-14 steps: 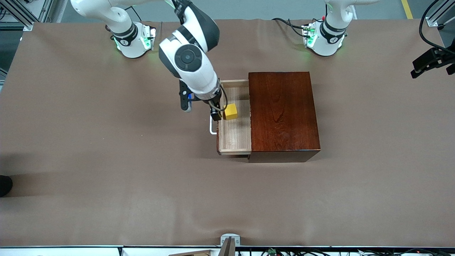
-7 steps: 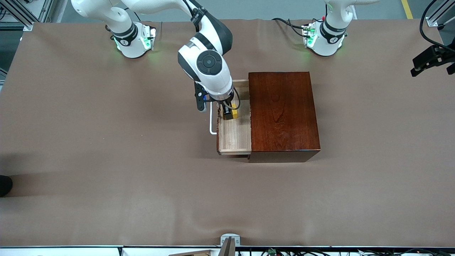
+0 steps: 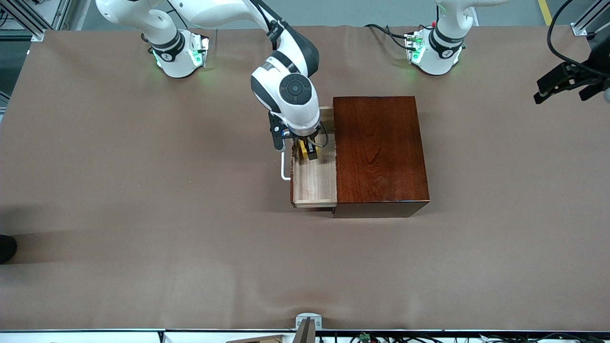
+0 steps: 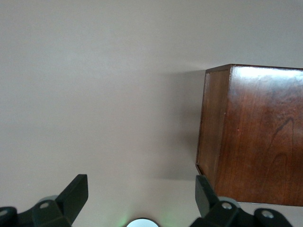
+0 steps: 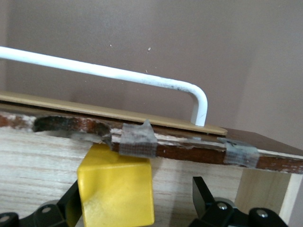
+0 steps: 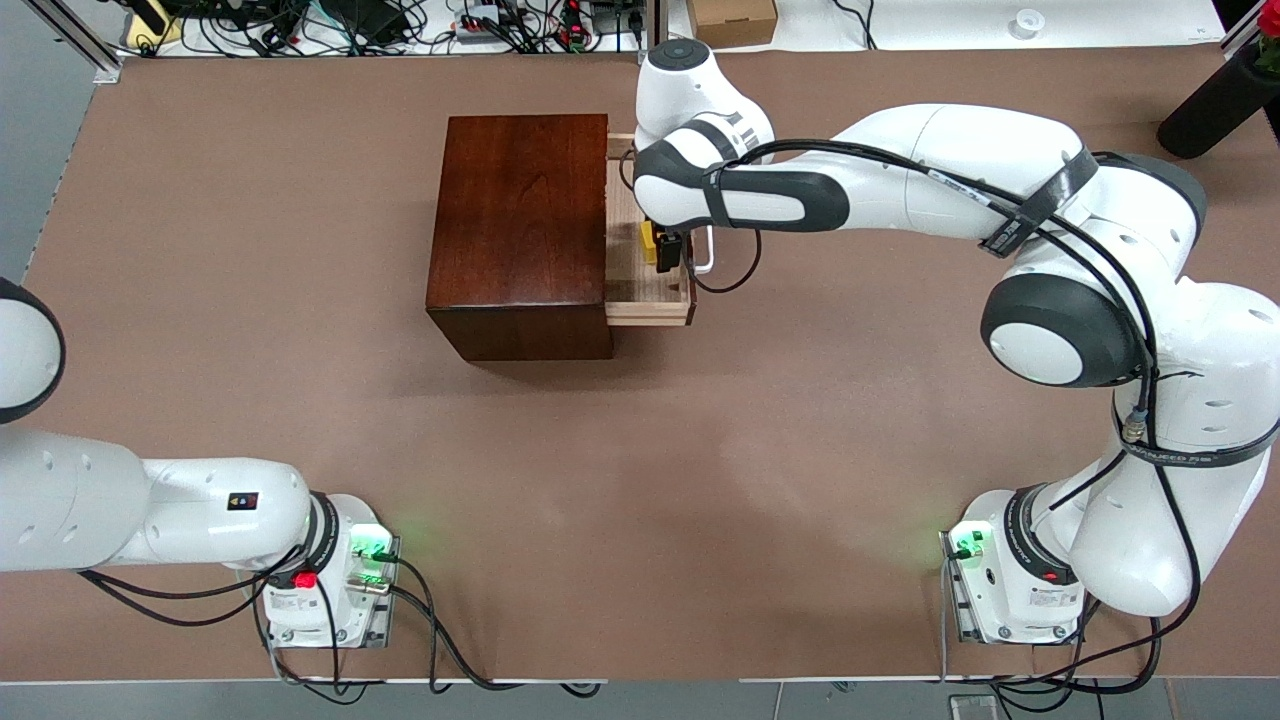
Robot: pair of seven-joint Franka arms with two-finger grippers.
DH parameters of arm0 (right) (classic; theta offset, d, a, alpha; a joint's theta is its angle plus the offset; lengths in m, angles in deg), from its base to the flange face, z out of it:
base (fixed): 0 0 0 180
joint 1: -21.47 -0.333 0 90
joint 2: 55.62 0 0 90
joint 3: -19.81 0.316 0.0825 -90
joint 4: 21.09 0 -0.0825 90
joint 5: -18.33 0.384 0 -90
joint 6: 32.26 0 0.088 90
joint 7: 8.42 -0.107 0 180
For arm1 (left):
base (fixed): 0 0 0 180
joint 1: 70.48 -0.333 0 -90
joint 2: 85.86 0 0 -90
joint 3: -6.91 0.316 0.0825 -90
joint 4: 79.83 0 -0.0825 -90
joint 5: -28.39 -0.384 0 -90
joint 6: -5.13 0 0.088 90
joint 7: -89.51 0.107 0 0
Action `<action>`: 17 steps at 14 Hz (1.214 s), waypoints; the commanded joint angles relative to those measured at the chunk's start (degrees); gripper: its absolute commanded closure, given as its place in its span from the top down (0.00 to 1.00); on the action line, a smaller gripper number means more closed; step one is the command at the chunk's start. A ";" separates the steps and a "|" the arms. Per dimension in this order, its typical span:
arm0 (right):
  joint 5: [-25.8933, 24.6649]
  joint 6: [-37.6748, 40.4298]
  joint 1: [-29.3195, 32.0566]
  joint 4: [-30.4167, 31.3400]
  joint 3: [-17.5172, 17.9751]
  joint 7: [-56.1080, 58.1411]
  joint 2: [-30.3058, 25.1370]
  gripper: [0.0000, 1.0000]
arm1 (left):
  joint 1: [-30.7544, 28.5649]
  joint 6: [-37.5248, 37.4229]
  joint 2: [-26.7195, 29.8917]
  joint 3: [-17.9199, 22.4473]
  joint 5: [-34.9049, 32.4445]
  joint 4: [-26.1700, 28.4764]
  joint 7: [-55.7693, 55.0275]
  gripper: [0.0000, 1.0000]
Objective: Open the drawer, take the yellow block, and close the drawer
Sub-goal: 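Close the right gripper on the yellow cube and lift it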
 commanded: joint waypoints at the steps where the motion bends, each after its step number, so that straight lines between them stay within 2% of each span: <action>1: -3.33 0.83 -1.16 -1.54 -0.52 -1.57 0.56 0.16 | 0.04 0.34 0.07 0.00 0.95 0.02 -0.49 1.00; 2: -3.26 0.92 -1.07 -1.62 -0.52 -1.49 0.30 0.00 | 0.04 0.42 0.07 -0.09 0.95 0.02 -0.49 1.00; 4: -3.25 1.79 -0.63 -2.50 -0.52 -1.40 0.04 0.00 | 0.04 0.51 -0.02 0.00 0.86 0.02 -0.41 1.00; 12: -0.79 16.01 4.64 -12.69 -0.52 -0.26 -0.23 0.00 | -0.23 0.34 0.25 -0.09 0.43 -0.07 0.56 1.00; 15: 0.77 21.91 8.41 -16.82 -0.17 1.05 -0.40 0.00 | -2.76 -0.19 0.33 -3.15 0.43 0.02 0.65 1.00; 17: 2.28 24.98 10.35 -17.27 -0.43 8.05 -2.94 0.00 | -3.65 -0.28 0.51 -4.13 0.43 0.20 0.65 1.00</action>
